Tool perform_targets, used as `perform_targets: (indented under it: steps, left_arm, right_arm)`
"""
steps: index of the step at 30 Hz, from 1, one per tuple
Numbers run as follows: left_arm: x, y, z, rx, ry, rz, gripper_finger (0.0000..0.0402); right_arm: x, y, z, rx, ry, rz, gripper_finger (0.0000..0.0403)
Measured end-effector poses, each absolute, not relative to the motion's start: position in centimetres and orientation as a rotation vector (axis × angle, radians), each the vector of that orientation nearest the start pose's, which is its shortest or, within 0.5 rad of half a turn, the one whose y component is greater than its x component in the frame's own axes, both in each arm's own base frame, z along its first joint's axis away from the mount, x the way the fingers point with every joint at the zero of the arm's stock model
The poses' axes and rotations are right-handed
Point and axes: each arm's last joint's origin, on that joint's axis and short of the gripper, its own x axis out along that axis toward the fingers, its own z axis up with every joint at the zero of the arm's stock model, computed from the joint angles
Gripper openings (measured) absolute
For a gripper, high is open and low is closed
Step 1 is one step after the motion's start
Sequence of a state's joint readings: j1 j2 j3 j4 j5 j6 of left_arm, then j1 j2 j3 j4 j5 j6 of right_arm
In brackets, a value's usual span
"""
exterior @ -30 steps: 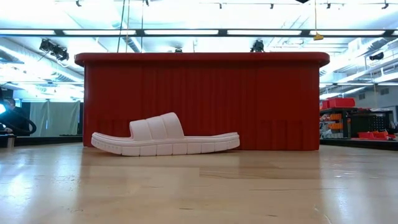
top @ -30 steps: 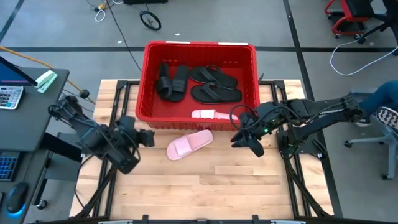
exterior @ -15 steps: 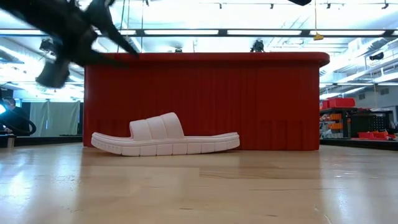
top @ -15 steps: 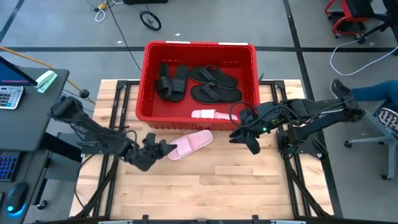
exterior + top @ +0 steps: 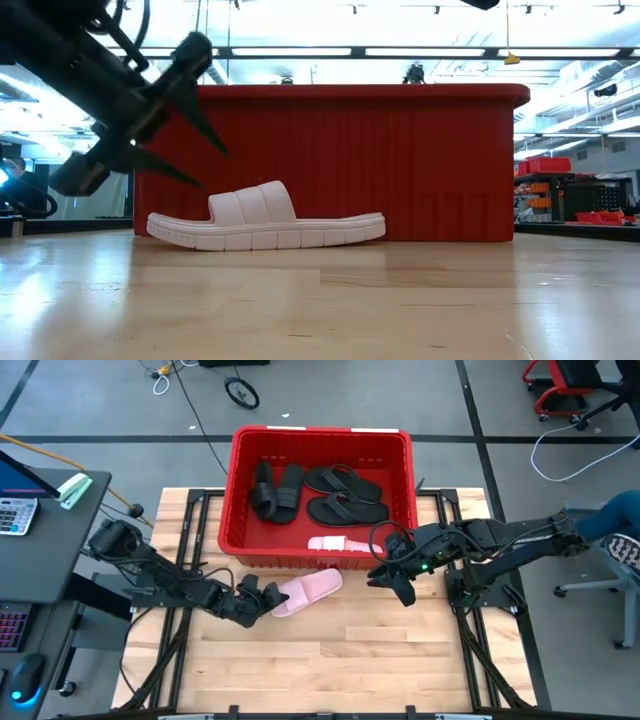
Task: Pick and place slides into bin
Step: Put the pink slide into the red bin
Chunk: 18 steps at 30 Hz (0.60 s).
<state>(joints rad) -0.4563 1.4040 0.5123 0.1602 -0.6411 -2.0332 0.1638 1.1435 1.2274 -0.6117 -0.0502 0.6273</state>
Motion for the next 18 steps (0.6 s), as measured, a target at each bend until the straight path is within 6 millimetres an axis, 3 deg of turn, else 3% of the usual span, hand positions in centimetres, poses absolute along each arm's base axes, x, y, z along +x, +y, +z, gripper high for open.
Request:
perform_targets:
  steps: [10, 18]
  left_arm:
    - [23.5, -8.1, 13.3, -1.578, 0.29, 0.759, 0.0186]
    - [24.6, -6.9, 13.8, -1.541, 0.232, 0.711, 0.0178]
  right_arm:
    - [23.0, 3.9, 37.5, 0.579, 0.575, 0.036, 0.0129]
    - [23.0, 3.9, 37.5, 0.578, 0.575, 0.036, 0.0129]
